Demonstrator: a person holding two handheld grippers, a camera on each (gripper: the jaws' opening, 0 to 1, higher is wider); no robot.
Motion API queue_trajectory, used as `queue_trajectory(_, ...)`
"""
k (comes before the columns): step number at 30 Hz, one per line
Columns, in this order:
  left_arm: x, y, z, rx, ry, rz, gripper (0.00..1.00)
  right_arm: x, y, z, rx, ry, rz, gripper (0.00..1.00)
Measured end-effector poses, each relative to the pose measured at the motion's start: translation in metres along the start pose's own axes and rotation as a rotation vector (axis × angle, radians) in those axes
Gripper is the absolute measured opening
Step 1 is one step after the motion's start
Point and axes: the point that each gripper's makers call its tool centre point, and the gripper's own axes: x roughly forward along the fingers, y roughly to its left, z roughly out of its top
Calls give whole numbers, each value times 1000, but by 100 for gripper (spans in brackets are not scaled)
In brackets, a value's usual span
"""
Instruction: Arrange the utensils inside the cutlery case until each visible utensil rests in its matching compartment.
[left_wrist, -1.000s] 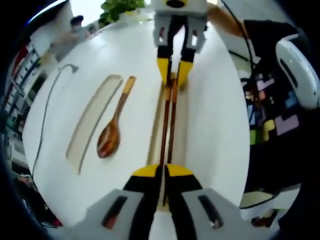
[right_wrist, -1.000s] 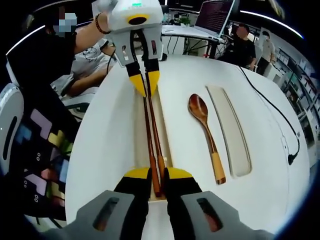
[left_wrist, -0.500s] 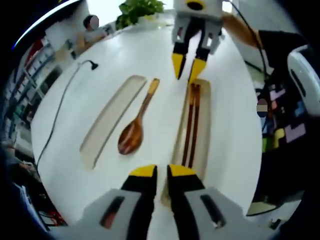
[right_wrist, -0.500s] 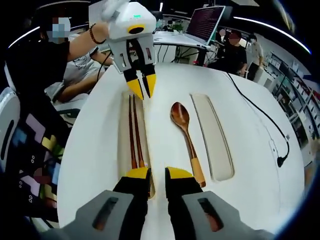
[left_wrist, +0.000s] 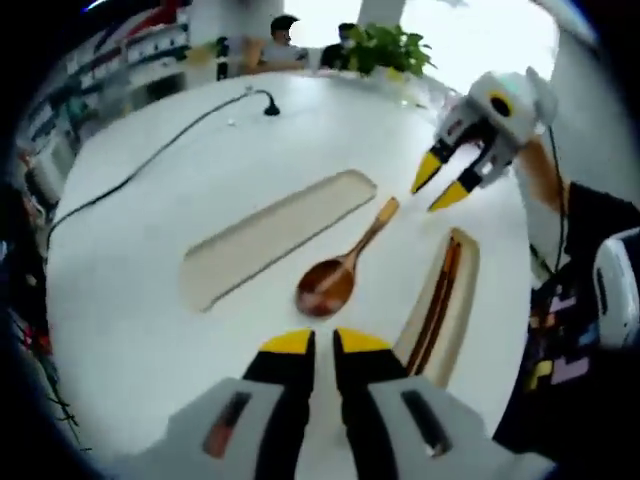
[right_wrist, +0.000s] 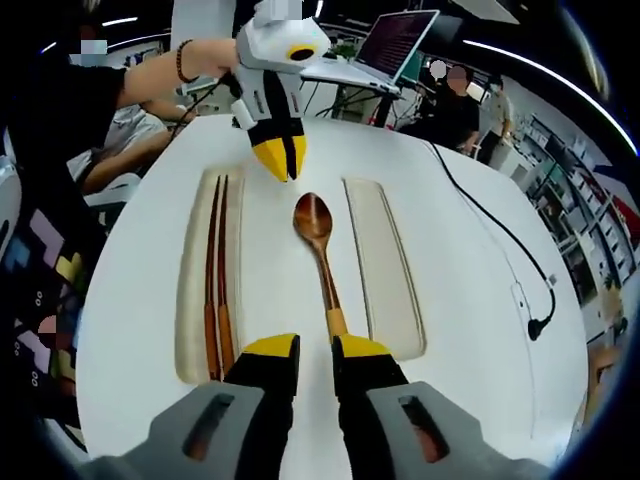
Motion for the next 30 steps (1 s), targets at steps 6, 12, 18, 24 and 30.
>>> queue_trajectory(6,7,-5,0,-182,-31,-91,9,4,-12,-2,-45,29,-35,13)
queue_trajectory(12,16,4,6,-371,-77,-152,10,14,-11,-4,-56,40,-6,13)
queue_trajectory(18,19,0,11,-459,-111,-213,18,18,-7,-2,-97,21,32,13)
queue_trajectory(24,21,0,12,-471,-116,-218,18,26,-8,-5,-83,17,62,11)
queue_trajectory(30,23,-2,13,-493,-118,-220,19,34,-9,-8,-60,13,86,11)
